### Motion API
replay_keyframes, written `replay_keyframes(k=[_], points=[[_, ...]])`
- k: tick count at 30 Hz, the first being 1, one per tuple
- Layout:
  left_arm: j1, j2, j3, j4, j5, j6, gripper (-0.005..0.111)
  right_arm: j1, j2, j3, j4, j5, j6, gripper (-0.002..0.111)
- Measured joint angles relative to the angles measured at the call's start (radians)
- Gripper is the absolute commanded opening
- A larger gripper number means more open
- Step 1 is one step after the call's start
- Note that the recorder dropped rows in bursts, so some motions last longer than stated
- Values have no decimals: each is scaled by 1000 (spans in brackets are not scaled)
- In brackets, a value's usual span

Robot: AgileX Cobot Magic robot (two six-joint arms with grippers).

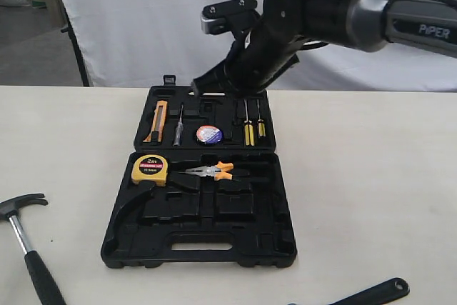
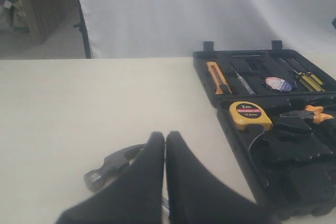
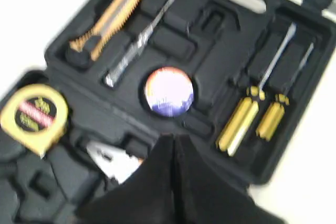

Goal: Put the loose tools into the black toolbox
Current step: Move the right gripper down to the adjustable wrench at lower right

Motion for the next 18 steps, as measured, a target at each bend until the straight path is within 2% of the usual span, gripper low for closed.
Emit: replay_keyframes(k=[6,10,14,18], points=[[0,0,0,0,0,0,1,0,-166,301,-89,-50,-2,0],[0,0,0,0,0,0,1,0,-259,428,-162,-31,-4,0],[0,0,0,0,0,0,1,0,-323,489,-181,86,-25,0],[0,0,0,0,0,0,1,0,-337,504,-181,298,-96,0]])
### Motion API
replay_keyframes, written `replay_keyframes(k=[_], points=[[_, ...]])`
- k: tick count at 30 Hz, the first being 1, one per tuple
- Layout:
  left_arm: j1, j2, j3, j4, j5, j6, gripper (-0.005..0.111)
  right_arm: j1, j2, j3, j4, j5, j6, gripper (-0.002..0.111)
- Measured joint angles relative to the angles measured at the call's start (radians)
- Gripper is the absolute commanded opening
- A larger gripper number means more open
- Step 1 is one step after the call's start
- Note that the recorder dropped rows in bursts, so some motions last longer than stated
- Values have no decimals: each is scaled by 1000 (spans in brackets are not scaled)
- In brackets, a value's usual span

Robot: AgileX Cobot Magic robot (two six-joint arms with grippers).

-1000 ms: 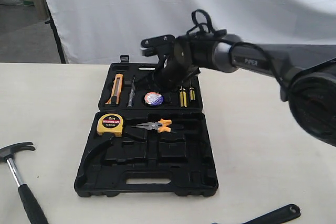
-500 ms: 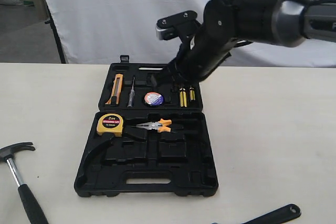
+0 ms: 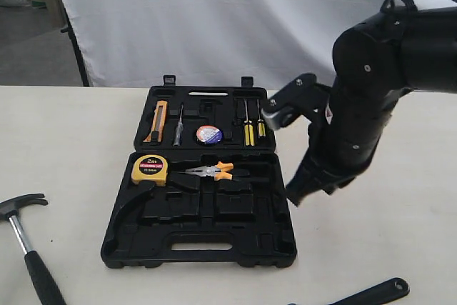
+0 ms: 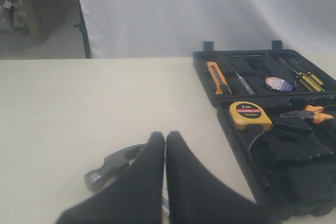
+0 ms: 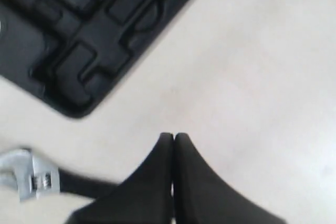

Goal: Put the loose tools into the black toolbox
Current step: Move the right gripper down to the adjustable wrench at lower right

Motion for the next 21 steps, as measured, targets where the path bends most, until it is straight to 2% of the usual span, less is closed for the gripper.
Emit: replay_keyframes(k=[5,13,21], points=[[0,0,0,0,0,0,1,0,0,40,88,115,-127,0],[0,0,0,0,0,0,1,87,0,125,70,80,-187,0],[0,0,0,0,0,0,1,176,0,131,41,78,-196,0]])
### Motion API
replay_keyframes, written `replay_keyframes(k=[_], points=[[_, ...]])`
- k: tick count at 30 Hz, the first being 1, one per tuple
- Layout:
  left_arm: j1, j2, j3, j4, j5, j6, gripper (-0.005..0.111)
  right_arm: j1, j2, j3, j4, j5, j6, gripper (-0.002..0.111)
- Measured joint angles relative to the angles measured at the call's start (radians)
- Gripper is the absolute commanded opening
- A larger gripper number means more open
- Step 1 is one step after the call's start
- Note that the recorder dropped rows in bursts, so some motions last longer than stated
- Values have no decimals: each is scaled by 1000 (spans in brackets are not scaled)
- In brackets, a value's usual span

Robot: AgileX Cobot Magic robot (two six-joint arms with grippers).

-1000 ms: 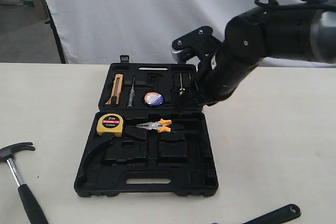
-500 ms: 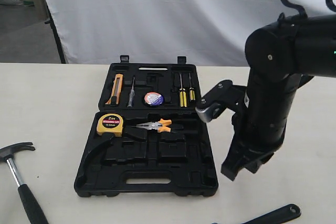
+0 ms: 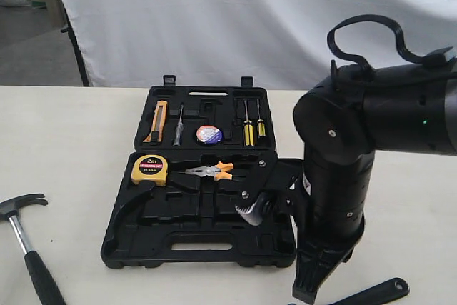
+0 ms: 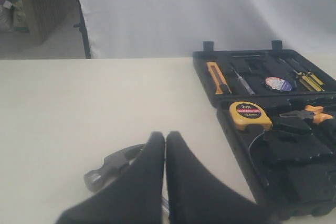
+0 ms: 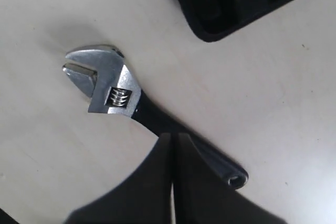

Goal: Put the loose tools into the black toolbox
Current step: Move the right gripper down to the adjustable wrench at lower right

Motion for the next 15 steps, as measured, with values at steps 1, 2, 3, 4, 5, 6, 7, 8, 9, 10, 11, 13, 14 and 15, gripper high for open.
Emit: replay_keyframes(k=[1,2,3,4,5,6,7,8,9,10,11,13,14,15], points=[[0,0,0,0,0,0,1,6,0,0,0,0,2,0],[0,0,0,0,0,0,1,16,0,0,-4,0,6,0],[0,0,0,0,0,0,1,22,0,0,-7,-3,10,0],[0,0,0,0,0,0,1,29,0,0,-11,-8,17,0],[0,0,0,0,0,0,1,35,0,0,-13,-13,23,0],[0,0,0,0,0,0,1,37,0,0,-13,-19,24,0],[0,0,0,0,0,0,1,42,0,0,-15,-27,31,0],[0,0,0,0,0,0,1,42,0,0,-15,-35,43,0],[0,0,0,0,0,0,1,42,0,0,-15,-39,50,0],[0,0,0,0,0,0,1,42,0,0,-15,-41,58,0],[0,0,0,0,0,0,1,42,0,0,-17,-44,65,0],[0,0,0,0,0,0,1,42,0,0,-22,-44,82,3],[0,0,0,0,0,0,1,42,0,0,-23,-44,89,7],[0,0,0,0,0,0,1,42,0,0,-26,-44,92,15]])
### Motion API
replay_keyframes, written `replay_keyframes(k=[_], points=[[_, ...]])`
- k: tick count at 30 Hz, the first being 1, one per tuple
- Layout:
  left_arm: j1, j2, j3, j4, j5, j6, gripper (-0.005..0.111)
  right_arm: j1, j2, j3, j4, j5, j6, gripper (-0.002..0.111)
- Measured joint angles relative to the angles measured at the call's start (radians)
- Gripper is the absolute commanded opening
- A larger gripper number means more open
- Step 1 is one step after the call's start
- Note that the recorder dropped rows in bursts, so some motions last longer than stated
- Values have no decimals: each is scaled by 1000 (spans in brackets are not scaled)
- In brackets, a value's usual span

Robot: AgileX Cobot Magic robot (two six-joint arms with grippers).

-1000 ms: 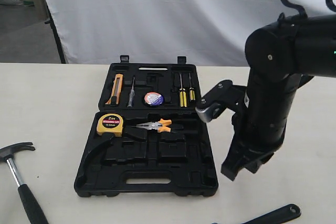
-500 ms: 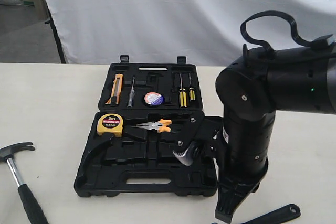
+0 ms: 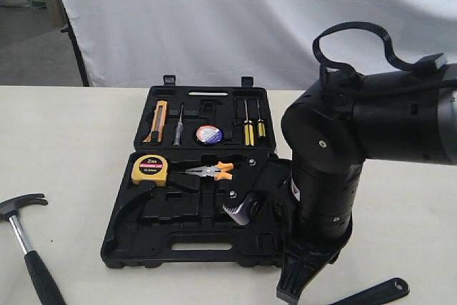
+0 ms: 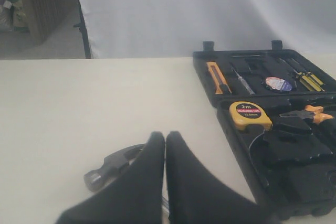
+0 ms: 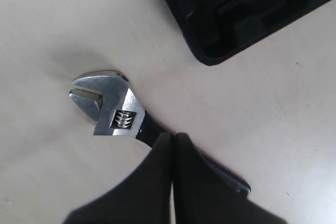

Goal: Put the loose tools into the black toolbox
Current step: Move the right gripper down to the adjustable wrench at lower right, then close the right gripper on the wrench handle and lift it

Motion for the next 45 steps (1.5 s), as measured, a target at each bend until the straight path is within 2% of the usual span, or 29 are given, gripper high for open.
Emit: replay_keyframes(k=[3,5,9,21,40,43,45], points=[[0,0,0,0,0,0,1,0,0,0,-12,0,8,41],[0,0,0,0,0,0,1,0,0,0,-16,6,8,54],[0,0,0,0,0,0,1,0,0,0,-16,51,-31,64],[0,0,0,0,0,0,1,0,39,28,97,126,-392,64],[0,0,0,0,0,0,1,2,244,58,22,33,-442,64],[0,0,0,0,0,0,1,2,263,52,7,36,-442,54],[0,0,0,0,0,0,1,4,271,48,-6,38,-442,42]])
